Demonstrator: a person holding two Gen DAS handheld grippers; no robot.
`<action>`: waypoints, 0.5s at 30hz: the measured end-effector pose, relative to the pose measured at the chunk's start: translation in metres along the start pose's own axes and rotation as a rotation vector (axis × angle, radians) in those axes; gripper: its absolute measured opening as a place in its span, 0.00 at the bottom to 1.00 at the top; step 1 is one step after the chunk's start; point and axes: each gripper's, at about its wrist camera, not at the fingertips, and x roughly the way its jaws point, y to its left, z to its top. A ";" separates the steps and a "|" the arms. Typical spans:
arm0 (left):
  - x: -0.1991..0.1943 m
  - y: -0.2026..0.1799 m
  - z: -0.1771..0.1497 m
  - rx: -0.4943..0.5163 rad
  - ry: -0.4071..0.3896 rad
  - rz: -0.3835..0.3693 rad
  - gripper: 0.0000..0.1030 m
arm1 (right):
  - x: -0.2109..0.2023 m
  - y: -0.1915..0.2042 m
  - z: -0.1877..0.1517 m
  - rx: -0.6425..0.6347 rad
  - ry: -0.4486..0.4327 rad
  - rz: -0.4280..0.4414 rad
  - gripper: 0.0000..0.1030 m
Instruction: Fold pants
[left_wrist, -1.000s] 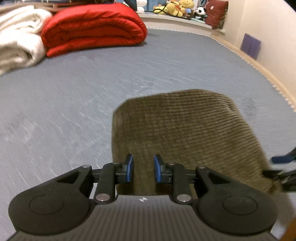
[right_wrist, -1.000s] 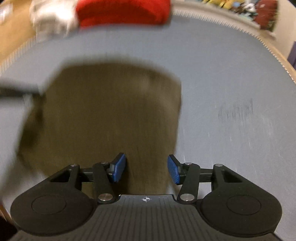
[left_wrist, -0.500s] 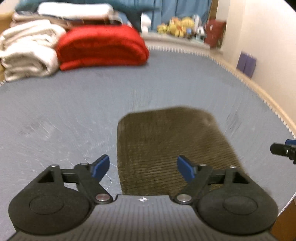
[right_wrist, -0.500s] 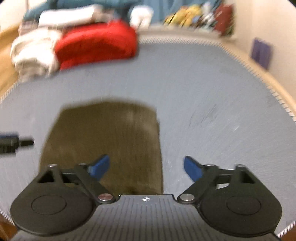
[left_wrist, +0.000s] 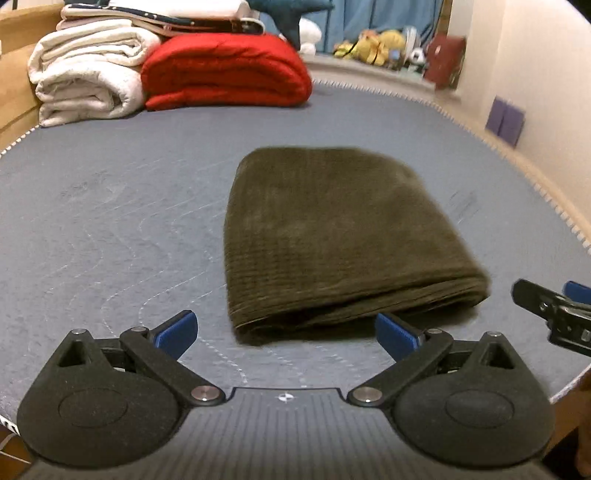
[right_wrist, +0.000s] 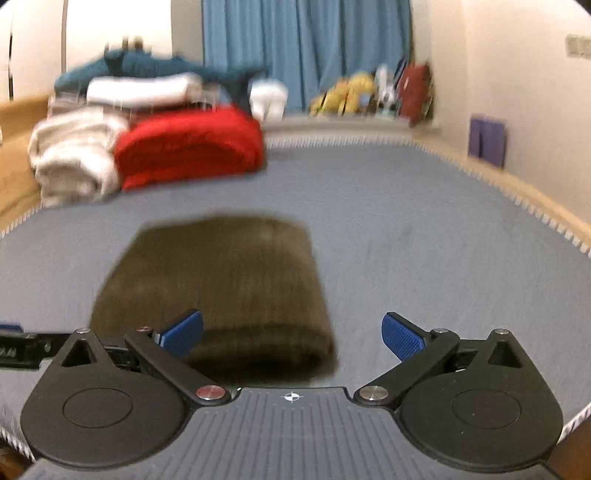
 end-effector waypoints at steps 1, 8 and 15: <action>0.005 0.000 0.001 -0.001 0.001 0.012 1.00 | 0.006 0.003 -0.003 -0.010 0.022 -0.007 0.99; 0.031 -0.005 0.006 -0.077 0.030 0.000 1.00 | 0.028 0.004 -0.004 0.008 0.031 -0.069 0.99; 0.046 -0.013 0.001 -0.054 0.061 -0.008 1.00 | 0.048 -0.002 -0.003 0.063 0.078 -0.114 0.99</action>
